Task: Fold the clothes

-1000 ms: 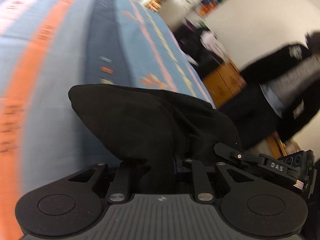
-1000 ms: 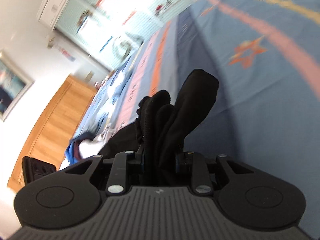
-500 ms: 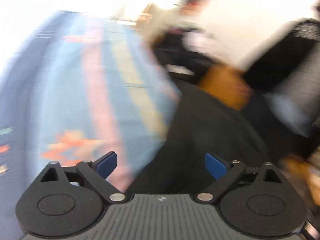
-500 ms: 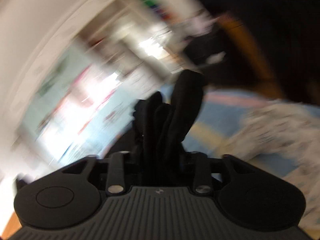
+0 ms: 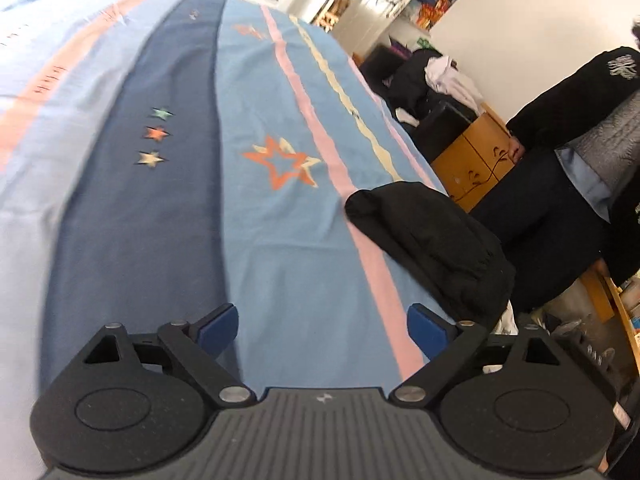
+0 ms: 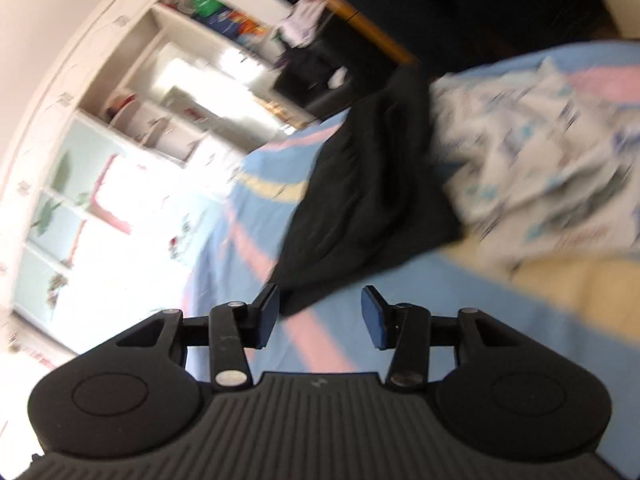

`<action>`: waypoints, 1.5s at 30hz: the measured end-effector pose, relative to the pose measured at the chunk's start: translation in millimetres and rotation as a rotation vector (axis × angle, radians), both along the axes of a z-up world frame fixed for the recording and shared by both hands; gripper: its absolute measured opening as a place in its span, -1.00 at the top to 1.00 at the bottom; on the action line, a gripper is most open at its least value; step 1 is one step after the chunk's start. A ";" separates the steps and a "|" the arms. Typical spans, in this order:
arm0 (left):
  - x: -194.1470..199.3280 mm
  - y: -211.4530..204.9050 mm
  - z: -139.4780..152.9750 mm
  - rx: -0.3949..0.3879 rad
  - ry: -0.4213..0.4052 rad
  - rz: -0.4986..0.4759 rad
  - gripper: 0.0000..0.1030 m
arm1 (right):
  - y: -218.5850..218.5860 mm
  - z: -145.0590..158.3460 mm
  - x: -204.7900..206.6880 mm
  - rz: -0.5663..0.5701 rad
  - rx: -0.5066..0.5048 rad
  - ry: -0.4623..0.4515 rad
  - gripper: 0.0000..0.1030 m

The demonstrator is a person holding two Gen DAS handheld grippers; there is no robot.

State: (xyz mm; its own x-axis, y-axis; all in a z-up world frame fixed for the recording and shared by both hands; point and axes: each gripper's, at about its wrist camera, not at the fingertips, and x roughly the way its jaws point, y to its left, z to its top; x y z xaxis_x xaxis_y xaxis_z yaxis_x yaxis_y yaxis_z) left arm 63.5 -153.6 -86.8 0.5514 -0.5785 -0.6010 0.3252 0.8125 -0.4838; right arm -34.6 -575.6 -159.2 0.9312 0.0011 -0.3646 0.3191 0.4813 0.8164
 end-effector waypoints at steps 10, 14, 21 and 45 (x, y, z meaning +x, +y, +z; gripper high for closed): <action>-87.3 45.4 34.0 0.181 -0.194 0.025 -0.98 | 74.2 16.4 -29.5 0.149 0.110 -0.115 -0.54; -106.6 64.1 59.6 0.193 -0.275 0.052 -0.99 | 82.8 0.8 -38.4 0.203 0.194 -0.127 -0.61; -143.0 93.5 97.3 0.330 -0.473 0.142 -0.99 | 86.7 -15.7 -47.4 0.201 0.214 -0.104 -0.61; -279.9 82.3 182.1 0.732 -1.401 0.703 -0.99 | 126.1 -15.1 -32.5 0.240 0.004 0.003 -0.57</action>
State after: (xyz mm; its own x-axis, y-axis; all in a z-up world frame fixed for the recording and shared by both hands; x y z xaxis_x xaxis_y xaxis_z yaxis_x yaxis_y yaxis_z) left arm -216.4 -71.3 95.3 0.8494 0.1349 0.5102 -0.3426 0.8763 0.3386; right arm -67.0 -449.5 -174.2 0.9029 0.2234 -0.3672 0.1989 0.5402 0.8177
